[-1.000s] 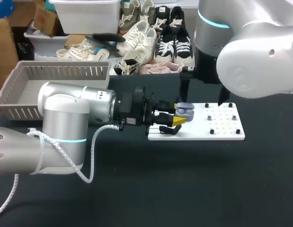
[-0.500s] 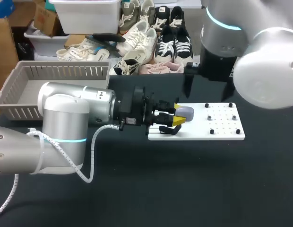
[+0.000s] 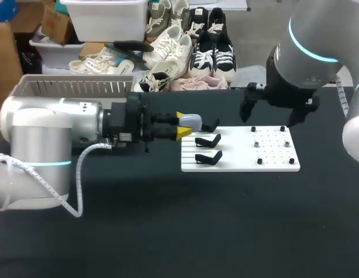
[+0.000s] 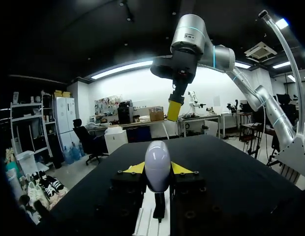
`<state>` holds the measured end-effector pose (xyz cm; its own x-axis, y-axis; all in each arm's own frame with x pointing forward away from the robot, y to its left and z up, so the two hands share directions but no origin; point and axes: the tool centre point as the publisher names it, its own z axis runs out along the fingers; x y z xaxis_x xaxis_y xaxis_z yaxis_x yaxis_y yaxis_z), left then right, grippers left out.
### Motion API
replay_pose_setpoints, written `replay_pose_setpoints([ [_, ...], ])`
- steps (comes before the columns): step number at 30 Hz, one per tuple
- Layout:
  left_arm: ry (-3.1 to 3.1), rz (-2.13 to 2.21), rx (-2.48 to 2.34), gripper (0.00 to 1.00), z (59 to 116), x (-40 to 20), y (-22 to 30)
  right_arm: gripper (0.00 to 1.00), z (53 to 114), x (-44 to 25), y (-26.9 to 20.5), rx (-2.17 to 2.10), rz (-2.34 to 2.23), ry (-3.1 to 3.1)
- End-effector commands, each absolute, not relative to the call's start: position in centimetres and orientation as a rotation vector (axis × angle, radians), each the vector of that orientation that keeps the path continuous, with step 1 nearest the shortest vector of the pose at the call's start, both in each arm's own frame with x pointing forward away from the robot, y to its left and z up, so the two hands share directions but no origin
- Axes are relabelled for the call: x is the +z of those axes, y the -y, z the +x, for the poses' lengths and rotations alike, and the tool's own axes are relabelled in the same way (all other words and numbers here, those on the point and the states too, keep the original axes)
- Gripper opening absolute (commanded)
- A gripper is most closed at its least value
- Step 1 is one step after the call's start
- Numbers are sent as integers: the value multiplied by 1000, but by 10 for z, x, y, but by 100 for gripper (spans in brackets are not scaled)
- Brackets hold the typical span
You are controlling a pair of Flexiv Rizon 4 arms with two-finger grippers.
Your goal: Pick up each earbud case from the left stands, insert the matching earbuds, close the lid, and place the case in the box.
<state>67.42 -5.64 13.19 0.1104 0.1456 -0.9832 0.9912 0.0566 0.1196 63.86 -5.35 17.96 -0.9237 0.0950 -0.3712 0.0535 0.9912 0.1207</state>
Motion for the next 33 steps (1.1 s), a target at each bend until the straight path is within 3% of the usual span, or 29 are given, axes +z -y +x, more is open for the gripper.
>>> replay_pose_setpoints([
  [1, -1343, 1182, -844, 0, 664, 146, 14, 100, 636, 178, 54, 144, 116, -2684],
  [20, -1772, 851, -398, 0, 765, 132, -115, 100, 636, 178, 54, 144, 116, -2684],
  [33, -1987, 735, -395, 0, 829, 103, -147, 100, 636, 178, 54, 144, 116, -2684],
])
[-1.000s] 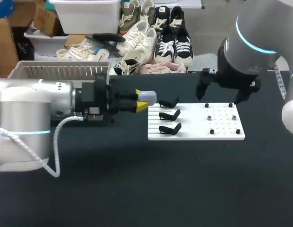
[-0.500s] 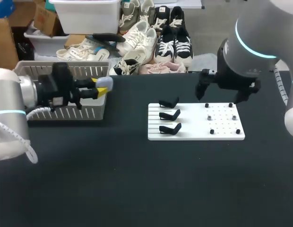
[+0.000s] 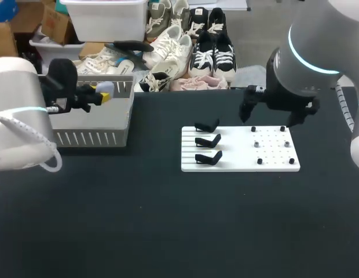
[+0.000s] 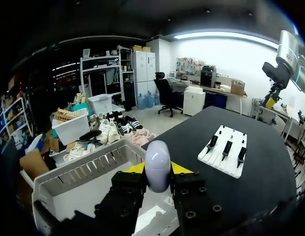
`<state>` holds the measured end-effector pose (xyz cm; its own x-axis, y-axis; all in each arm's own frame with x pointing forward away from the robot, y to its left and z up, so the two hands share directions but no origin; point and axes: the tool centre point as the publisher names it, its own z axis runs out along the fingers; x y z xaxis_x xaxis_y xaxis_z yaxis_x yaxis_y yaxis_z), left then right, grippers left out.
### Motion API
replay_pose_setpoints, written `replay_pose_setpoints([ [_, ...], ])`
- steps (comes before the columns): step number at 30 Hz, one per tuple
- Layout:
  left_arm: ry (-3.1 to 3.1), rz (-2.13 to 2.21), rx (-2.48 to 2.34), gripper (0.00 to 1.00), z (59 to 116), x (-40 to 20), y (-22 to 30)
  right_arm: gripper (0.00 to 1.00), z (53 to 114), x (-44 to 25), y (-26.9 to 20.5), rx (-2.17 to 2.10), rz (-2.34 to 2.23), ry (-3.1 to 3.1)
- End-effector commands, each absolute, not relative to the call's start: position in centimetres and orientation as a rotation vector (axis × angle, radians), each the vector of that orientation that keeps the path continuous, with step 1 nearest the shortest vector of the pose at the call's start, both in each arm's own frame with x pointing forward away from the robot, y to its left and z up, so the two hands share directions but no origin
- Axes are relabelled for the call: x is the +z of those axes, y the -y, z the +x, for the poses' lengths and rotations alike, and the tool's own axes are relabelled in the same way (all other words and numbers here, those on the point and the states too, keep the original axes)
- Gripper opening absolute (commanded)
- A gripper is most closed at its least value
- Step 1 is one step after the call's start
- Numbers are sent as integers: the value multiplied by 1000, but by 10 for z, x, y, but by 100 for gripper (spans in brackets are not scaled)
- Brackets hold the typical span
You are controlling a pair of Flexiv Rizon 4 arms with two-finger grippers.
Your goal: Pick up each earbud case from the left stands, insert the matching earbuds, close the lid, and place the case in the box.
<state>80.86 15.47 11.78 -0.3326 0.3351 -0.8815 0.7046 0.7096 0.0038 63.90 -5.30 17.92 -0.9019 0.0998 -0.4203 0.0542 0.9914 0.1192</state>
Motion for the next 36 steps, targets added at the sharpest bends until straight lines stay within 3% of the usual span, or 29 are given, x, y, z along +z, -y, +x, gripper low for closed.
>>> replay_pose_setpoints([
  [1, -2007, 732, -404, 0, 832, 99, -149, 100, 636, 178, 54, 144, 116, -2684],
  [3, -2047, 730, -406, 1, 833, 94, -151, 100, 636, 178, 54, 144, 116, -2684],
  [4, -2060, 739, -405, 33, 834, 91, -152, 100, 636, 178, 54, 144, 116, -2684],
  [5, -2055, 743, -412, 76, 834, 90, -152, 100, 636, 178, 54, 144, 116, -2684],
  [6, -2050, 749, -416, 100, 834, 89, -151, 100, 636, 178, 54, 144, 116, -2684],
  [17, -1892, 901, -425, 100, 797, 132, -111, 100, 636, 178, 54, 144, 116, -2684],
  [30, -1651, 1080, -591, 100, 721, 181, -19, 100, 636, 178, 54, 144, 116, -2684],
  [36, -1651, 1080, -591, 100, 721, 181, -19, 100, 636, 178, 54, 144, 116, -2684],
])
